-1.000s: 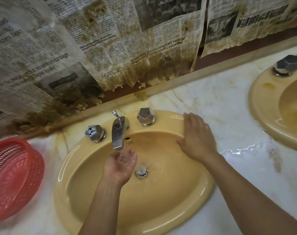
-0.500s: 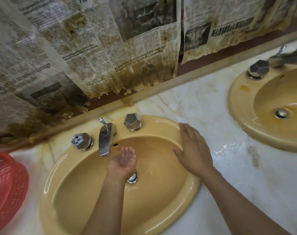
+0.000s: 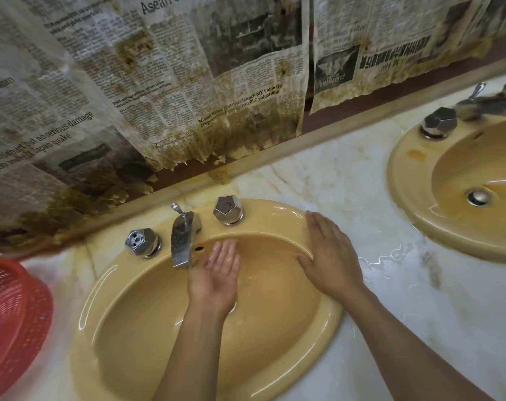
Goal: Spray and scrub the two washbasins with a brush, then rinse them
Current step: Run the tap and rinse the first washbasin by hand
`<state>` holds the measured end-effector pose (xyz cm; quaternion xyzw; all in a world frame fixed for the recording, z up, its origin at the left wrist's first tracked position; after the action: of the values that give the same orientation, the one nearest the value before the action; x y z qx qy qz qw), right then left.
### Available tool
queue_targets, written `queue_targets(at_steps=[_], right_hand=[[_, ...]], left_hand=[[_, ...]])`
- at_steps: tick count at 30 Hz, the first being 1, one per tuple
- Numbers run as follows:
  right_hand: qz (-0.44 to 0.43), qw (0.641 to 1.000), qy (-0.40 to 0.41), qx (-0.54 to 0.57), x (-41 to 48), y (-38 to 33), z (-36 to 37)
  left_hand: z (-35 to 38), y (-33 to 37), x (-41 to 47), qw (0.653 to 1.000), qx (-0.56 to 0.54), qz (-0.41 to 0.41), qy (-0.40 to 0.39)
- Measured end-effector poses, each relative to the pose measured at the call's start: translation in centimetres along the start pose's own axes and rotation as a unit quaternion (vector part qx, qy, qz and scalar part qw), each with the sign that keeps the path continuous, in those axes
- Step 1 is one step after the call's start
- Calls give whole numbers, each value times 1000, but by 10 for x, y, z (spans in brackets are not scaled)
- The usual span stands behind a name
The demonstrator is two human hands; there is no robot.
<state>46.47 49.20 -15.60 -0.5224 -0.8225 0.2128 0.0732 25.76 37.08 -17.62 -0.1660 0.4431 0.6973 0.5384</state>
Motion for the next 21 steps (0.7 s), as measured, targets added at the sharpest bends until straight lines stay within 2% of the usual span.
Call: queue_targets(at_steps=[5, 6, 8, 9, 10, 11, 12, 13, 14, 15, 16, 17, 18, 19, 21], right_hand=[[24, 999, -19, -12, 0, -8, 0], [46, 999, -19, -12, -3, -11, 0], [83, 995, 53, 23, -13, -26, -4], [88, 988, 105, 69, -20, -38, -5], [77, 980, 139, 116, -27, -54, -6], [51, 975, 141, 164, -31, -74, -1], [37, 966, 108, 232, -32, -95, 7], [53, 941, 43, 331, -30, -114, 21], [106, 881, -39, 460, -28, -130, 40], [183, 780, -115, 588, -26, -145, 62], [252, 660, -181, 684, -27, -164, 81], [297, 549, -228, 747, -28, -182, 93], [321, 474, -253, 780, -27, -195, 99], [329, 441, -262, 793, -24, -202, 101], [333, 428, -265, 797, -20, -208, 102]], left_hand=[[-54, 48, -6, 998, -5, 51, 39], [-59, 60, -8, 996, 22, 75, 52], [-63, 87, -13, 977, 134, 141, 87], [-66, 103, -17, 954, 212, 180, 116], [-67, 120, -22, 916, 298, 222, 149], [-65, 136, -29, 868, 384, 260, 175], [-64, 151, -32, 823, 453, 285, 191], [-63, 164, -32, 784, 510, 295, 199], [-66, 176, -29, 748, 560, 291, 206], [-70, 187, -24, 704, 618, 276, 217], [-75, 195, -19, 644, 688, 245, 227], [-84, 200, -14, 584, 753, 204, 223], [-93, 203, -11, 529, 805, 173, 205], [-104, 204, -9, 485, 841, 157, 180], [-127, 207, -13, 411, 886, 166, 137]])
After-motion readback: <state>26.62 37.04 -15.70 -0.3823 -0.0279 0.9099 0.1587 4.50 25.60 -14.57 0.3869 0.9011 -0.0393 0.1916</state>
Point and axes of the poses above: each hand's wrist, its own x-axis towards the middle knuckle, its own z-axis out of the palm, y = z × x, the point moved 8 cm from there along x, towards the middle knuckle, and after that the axes turned 5 degrees about -y, right-handed, at the moved point
